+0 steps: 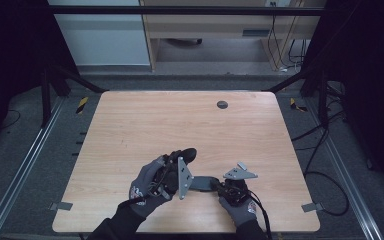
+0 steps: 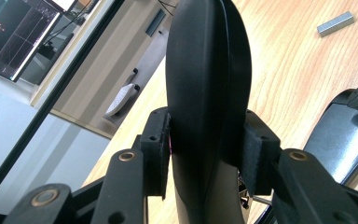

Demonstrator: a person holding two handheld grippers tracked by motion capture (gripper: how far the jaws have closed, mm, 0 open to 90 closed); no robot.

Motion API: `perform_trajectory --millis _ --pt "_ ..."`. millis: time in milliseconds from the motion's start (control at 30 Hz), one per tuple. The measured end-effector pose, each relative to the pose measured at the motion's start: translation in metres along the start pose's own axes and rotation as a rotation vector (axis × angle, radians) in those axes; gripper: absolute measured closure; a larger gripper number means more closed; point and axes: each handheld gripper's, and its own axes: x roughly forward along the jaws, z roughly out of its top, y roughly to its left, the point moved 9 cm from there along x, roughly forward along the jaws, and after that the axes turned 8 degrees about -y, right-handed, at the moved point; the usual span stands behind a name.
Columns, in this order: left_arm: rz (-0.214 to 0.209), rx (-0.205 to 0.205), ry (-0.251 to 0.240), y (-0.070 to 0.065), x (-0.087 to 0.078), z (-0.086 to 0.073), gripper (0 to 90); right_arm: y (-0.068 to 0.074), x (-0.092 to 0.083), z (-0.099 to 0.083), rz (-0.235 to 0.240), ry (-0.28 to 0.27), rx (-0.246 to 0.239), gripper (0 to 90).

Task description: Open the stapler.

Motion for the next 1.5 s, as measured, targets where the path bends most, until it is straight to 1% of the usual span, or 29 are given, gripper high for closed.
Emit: perform_trajectory --millis 133,567,700,767,933,1067,1133,1300,1500 --pt "0.01 -0.024 -0.01 0.005 -0.003 -0.002 59.0 0.0 0.0 0.0 0.001 0.001 0.001 90.0" --pt "0.018 -0.059 -0.017 0.014 -0.01 -0.006 58.8 0.002 0.0 0.0 0.006 0.004 0.001 90.0" --pt "0.021 -0.07 -0.02 0.019 -0.013 -0.008 58.7 0.002 0.0 0.0 0.006 0.005 0.001 90.0" --pt "0.025 -0.09 -0.028 0.022 -0.014 -0.009 58.6 0.002 0.0 0.0 0.009 0.007 0.005 90.0" --pt "0.027 -0.098 -0.024 0.025 -0.017 -0.012 58.4 0.002 0.0 0.0 0.009 0.007 0.006 90.0" --pt "0.032 -0.12 -0.035 0.028 -0.019 -0.013 58.3 0.003 0.0 0.0 0.008 0.007 0.007 90.0" --pt "0.032 -0.12 -0.03 0.029 -0.02 -0.014 58.3 0.003 0.0 0.0 0.009 0.008 0.007 90.0" --pt "0.037 -0.135 -0.037 0.031 -0.021 -0.015 58.3 0.003 0.0 -0.001 0.009 0.01 0.008 90.0" --pt "0.041 -0.142 -0.042 0.032 -0.022 -0.016 58.4 0.003 0.0 -0.001 0.008 0.011 0.009 90.0"
